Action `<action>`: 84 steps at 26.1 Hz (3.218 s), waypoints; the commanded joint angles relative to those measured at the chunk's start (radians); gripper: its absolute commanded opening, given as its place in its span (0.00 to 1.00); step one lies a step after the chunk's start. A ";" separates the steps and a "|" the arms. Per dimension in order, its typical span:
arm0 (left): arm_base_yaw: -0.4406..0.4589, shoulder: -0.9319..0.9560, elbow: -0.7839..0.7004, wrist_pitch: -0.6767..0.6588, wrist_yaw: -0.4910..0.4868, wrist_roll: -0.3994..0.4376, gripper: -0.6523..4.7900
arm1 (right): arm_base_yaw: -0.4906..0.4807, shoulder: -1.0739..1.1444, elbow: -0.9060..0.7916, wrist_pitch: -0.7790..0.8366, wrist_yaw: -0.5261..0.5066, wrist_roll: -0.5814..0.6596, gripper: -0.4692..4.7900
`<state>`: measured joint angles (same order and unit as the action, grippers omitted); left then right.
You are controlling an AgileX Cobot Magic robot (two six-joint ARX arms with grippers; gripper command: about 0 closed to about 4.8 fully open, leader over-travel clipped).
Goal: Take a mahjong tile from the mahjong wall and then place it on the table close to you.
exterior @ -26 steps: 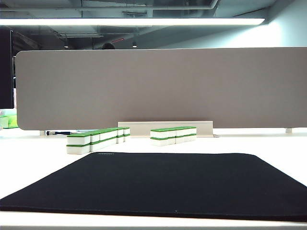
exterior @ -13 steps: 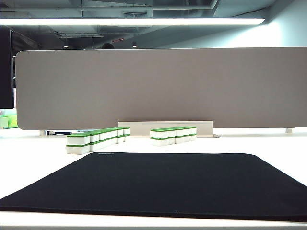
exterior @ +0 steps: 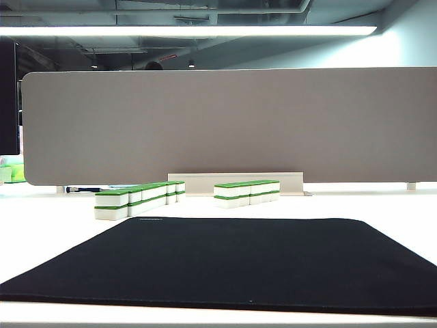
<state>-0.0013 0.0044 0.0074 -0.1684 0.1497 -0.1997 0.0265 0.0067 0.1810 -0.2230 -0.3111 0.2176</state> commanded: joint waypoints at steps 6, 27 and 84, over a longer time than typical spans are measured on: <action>0.003 0.000 0.002 -0.006 0.012 -0.041 0.12 | -0.001 -0.005 0.061 -0.069 -0.003 0.048 0.09; 0.003 0.000 0.002 -0.006 0.012 -0.044 0.12 | -0.001 0.255 0.274 -0.066 -0.011 0.047 0.09; 0.003 0.573 0.483 -0.110 0.240 -0.064 0.11 | 0.242 0.773 0.428 0.040 -0.275 0.043 0.09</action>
<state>-0.0006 0.5404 0.4595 -0.2642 0.3828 -0.3016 0.2668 0.7818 0.6044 -0.1982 -0.5800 0.2619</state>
